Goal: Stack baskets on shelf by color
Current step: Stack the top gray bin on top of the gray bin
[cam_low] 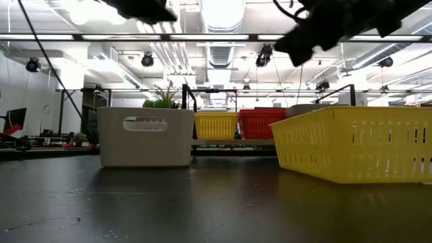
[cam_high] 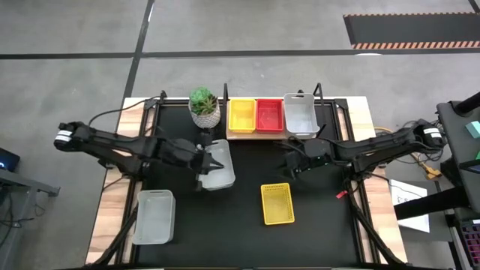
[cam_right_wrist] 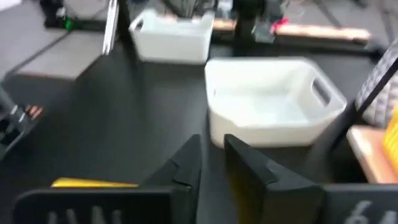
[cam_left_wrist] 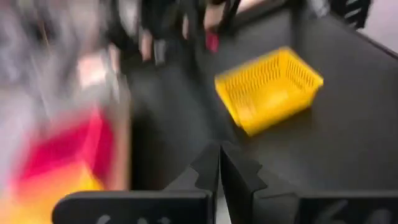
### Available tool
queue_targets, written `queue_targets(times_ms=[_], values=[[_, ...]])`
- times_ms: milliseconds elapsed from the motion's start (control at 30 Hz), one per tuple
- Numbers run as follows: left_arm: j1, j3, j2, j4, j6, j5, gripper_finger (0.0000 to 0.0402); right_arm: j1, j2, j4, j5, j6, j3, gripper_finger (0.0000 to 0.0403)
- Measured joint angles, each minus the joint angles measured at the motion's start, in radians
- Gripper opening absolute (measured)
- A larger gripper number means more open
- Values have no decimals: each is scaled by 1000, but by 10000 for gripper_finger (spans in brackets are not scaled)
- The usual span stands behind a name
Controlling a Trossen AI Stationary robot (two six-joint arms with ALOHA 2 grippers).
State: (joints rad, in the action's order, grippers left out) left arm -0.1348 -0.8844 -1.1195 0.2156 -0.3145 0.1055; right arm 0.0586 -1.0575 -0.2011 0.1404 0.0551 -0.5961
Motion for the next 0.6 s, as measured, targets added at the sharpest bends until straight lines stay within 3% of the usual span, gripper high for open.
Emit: queue_targets(times_ms=[133, 300, 433, 600], values=[[38, 168, 60, -394, -289, -84, 0, 1, -101, -85, -38, -24, -40, 116], [93, 374, 99, -828, -364, -80, 0, 1, -252, -80, -38, -77, -164, 160], [115, 475, 141, -972, -365, -18, 0, 2, -365, 29, -36, -82, -292, 178], [115, 550, 193, -1021, -346, 15, 0, 2, -496, 212, -34, -71, -497, 178]])
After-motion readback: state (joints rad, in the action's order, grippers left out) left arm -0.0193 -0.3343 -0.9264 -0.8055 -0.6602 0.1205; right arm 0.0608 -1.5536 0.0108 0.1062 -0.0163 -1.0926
